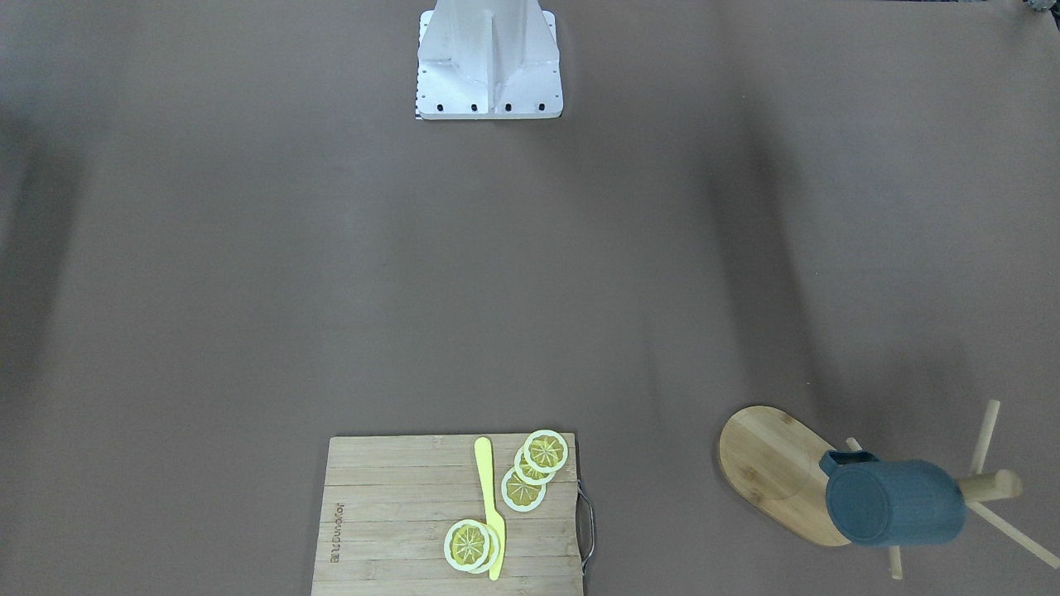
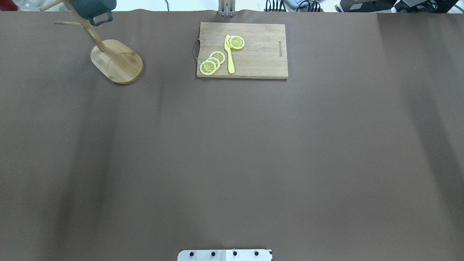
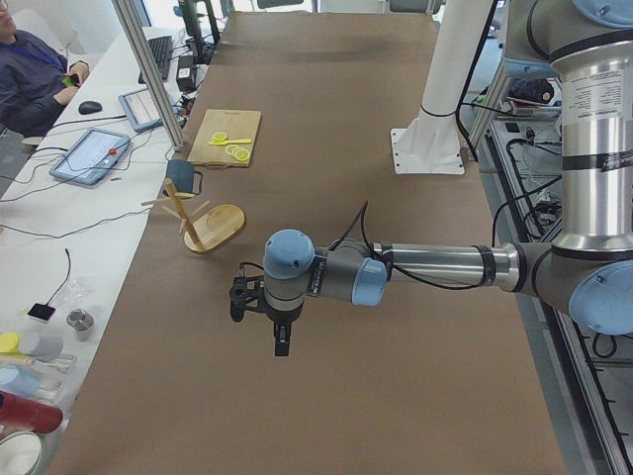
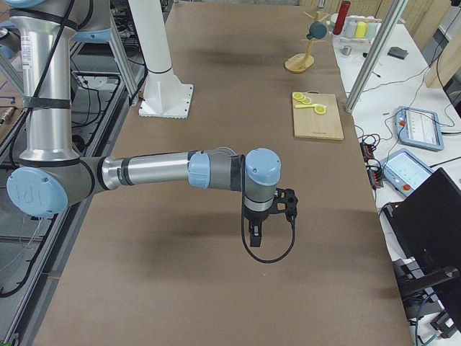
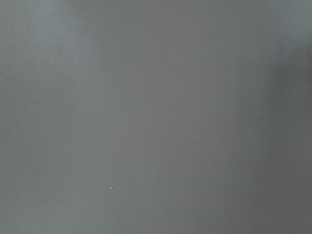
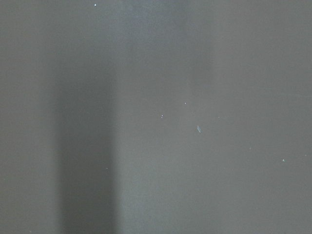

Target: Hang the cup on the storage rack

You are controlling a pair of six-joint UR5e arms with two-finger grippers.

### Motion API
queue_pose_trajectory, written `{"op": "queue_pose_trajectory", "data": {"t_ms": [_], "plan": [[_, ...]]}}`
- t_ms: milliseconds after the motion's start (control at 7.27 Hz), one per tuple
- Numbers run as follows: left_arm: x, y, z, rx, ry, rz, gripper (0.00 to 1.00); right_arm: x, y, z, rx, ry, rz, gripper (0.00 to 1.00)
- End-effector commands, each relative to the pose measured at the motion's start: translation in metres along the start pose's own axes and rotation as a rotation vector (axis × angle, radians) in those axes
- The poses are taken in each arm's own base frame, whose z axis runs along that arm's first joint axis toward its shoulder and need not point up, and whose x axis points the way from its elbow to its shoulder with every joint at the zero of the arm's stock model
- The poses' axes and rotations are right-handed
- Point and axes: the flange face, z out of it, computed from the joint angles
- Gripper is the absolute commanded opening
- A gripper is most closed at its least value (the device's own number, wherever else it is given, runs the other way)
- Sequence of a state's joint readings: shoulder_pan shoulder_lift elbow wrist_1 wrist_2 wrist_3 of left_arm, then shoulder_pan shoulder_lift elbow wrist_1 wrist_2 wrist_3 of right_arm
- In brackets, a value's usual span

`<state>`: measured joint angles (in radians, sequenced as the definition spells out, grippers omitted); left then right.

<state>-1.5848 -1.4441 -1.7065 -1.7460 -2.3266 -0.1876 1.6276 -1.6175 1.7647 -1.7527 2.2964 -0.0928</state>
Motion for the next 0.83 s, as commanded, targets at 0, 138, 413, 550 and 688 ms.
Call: {"op": "queue_pose_trajectory", "data": {"t_ms": [0,138,413,550,688], "plan": [[-0.002,0.0033,0.0011,0.021,0.0,0.019,1.0,0.0018,0.0045,0.0039,-0.007,-0.013,0.007,1.0],[-0.0027,0.0044,0.0014,0.024,-0.001,0.021,1.0,0.0029,0.0072,0.0059,-0.01,-0.018,0.011,1.0],[-0.0025,0.0044,0.0013,0.025,-0.001,0.024,1.0,0.0032,0.0099,0.0075,-0.013,-0.027,0.013,1.0],[-0.0032,0.0052,0.0018,0.023,-0.001,0.02,1.0,0.003,0.0099,0.0075,-0.013,-0.029,0.015,1.0],[-0.0032,0.0053,0.0028,0.021,-0.001,0.02,1.0,0.0038,0.0113,0.0086,-0.015,-0.029,0.015,1.0]]}}
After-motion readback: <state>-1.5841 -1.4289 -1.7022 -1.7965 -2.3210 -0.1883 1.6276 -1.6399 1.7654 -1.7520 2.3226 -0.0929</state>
